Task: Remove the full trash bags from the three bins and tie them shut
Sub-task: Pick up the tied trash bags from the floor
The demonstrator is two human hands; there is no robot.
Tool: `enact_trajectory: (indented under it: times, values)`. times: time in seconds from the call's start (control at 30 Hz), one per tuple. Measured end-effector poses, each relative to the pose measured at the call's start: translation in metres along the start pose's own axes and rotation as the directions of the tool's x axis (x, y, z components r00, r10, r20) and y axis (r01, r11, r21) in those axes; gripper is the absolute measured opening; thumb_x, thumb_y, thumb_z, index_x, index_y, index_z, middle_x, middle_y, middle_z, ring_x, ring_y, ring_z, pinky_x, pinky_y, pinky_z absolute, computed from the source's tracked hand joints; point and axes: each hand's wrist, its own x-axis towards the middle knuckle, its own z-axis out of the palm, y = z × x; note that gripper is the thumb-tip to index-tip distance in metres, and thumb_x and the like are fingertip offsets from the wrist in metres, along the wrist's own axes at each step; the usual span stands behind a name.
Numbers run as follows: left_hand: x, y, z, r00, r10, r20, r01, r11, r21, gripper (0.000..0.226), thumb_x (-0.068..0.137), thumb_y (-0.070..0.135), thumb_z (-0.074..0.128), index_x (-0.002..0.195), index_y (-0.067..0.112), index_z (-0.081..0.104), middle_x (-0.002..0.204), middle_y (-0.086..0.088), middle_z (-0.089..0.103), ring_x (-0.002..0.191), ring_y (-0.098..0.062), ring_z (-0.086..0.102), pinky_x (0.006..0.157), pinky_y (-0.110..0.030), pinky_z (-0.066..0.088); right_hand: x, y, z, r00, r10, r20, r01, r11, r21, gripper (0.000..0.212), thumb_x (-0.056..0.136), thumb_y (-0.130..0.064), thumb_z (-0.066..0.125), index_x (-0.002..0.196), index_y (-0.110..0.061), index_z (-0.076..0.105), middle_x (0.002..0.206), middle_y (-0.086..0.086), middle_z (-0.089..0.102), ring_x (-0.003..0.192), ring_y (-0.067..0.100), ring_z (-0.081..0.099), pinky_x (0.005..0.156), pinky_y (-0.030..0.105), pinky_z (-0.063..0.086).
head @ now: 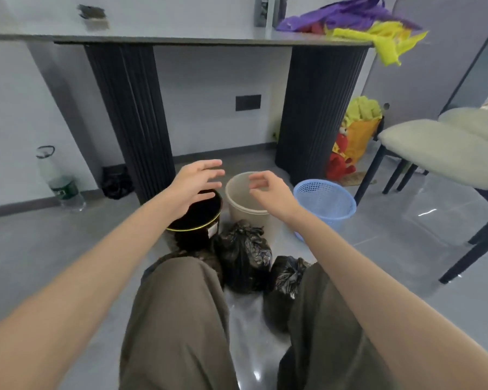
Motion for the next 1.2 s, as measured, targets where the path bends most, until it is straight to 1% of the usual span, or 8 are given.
enact_trajectory:
  times: [0.13, 0.3, 0.37, 0.5, 0.77, 0.9, 1.07, 1.2]
  values:
    - [0.008, -0.004, -0.021, 0.995, 0.095, -0.01, -0.093, 0.984, 0.152, 0.034, 0.096, 0.012, 0.044, 0.125, 0.026, 0.055, 0.121, 0.006, 0.059, 0.106, -0.013, 0.059, 0.084, -0.026, 0.048, 0.019, -0.018, 0.006, 0.999, -0.026, 0.026, 0.026, 0.999, -0.025, 0.033, 0.091, -0.012, 0.047, 0.124, -0.018, 0.051, 0.106, -0.006, 0.059, 0.096, 0.008, 0.048, 0.067, 0.009, 0.034]
    - [0.051, -0.031, -0.042, 0.997, 0.071, -0.044, -0.061, 0.979, 0.195, 0.036, 0.098, 0.012, 0.042, 0.13, 0.025, 0.052, 0.122, 0.008, 0.059, 0.108, -0.012, 0.058, 0.082, -0.022, 0.048, 0.064, -0.003, 0.027, 0.999, -0.038, 0.037, 0.04, 0.998, -0.058, 0.029, 0.092, -0.014, 0.049, 0.12, -0.019, 0.054, 0.103, -0.009, 0.059, 0.081, -0.002, 0.05, 0.064, 0.002, 0.037]
    - [0.077, -0.045, -0.05, 0.997, 0.043, -0.061, -0.031, 0.981, 0.19, 0.037, 0.098, 0.013, 0.042, 0.131, 0.025, 0.052, 0.122, 0.008, 0.059, 0.109, -0.011, 0.058, 0.082, -0.021, 0.048, 0.091, 0.01, 0.039, 0.997, -0.031, 0.067, 0.036, 0.996, -0.077, 0.029, 0.092, -0.014, 0.049, 0.12, -0.02, 0.054, 0.103, -0.009, 0.059, 0.089, 0.003, 0.053, 0.067, -0.001, 0.036]
    - [0.135, -0.072, -0.06, 0.996, -0.044, -0.08, 0.058, 0.98, 0.192, 0.037, 0.097, 0.012, 0.042, 0.129, 0.025, 0.053, 0.121, 0.009, 0.06, 0.107, -0.01, 0.058, 0.084, -0.022, 0.049, 0.147, 0.032, 0.067, 0.99, 0.024, 0.138, -0.009, 0.995, -0.103, 0.031, 0.092, -0.012, 0.05, 0.122, -0.018, 0.054, 0.102, -0.011, 0.057, 0.096, 0.005, 0.05, 0.08, 0.014, 0.033]
    - [0.173, -0.107, -0.069, 0.948, -0.287, -0.135, 0.312, 0.922, 0.229, 0.032, 0.096, 0.016, 0.043, 0.125, 0.025, 0.055, 0.122, 0.005, 0.06, 0.113, -0.013, 0.054, 0.099, -0.034, 0.045, 0.188, 0.057, 0.097, 0.94, 0.174, 0.292, -0.112, 0.97, -0.217, 0.034, 0.091, -0.01, 0.049, 0.125, -0.017, 0.052, 0.115, 0.0, 0.058, 0.094, 0.014, 0.056, 0.073, 0.012, 0.035]
    - [0.14, -0.124, -0.078, 0.874, -0.453, -0.175, 0.485, 0.828, 0.282, 0.027, 0.094, 0.021, 0.047, 0.119, 0.023, 0.057, 0.11, 0.004, 0.059, 0.092, -0.009, 0.057, 0.084, -0.025, 0.042, 0.177, 0.062, 0.095, 0.9, 0.247, 0.358, -0.099, 0.918, -0.385, 0.036, 0.092, -0.011, 0.049, 0.127, -0.016, 0.05, 0.128, 0.006, 0.05, 0.119, 0.025, 0.045, 0.094, 0.026, 0.035]
    - [0.088, -0.148, -0.082, 0.797, -0.503, -0.334, 0.598, 0.733, 0.324, 0.012, 0.085, 0.016, 0.056, 0.093, 0.016, 0.064, 0.09, 0.0, 0.063, 0.089, -0.017, 0.058, 0.077, -0.024, 0.038, 0.161, 0.073, 0.092, 0.818, 0.452, 0.357, -0.17, 0.781, -0.601, 0.042, 0.091, -0.016, 0.048, 0.133, -0.019, 0.044, 0.137, 0.008, 0.039, 0.128, 0.034, 0.029, 0.107, 0.046, 0.033]
    - [0.068, -0.186, -0.078, 0.774, -0.585, -0.242, 0.62, 0.624, 0.476, 0.041, 0.08, 0.016, 0.061, 0.12, 0.02, 0.054, 0.118, -0.008, 0.051, 0.114, -0.029, 0.05, 0.095, -0.035, 0.042, 0.158, 0.095, 0.101, 0.718, 0.594, 0.363, -0.237, 0.699, -0.675, 0.053, 0.092, -0.016, 0.047, 0.142, -0.019, 0.033, 0.146, 0.011, 0.032, 0.132, 0.04, 0.029, 0.112, 0.05, 0.027]
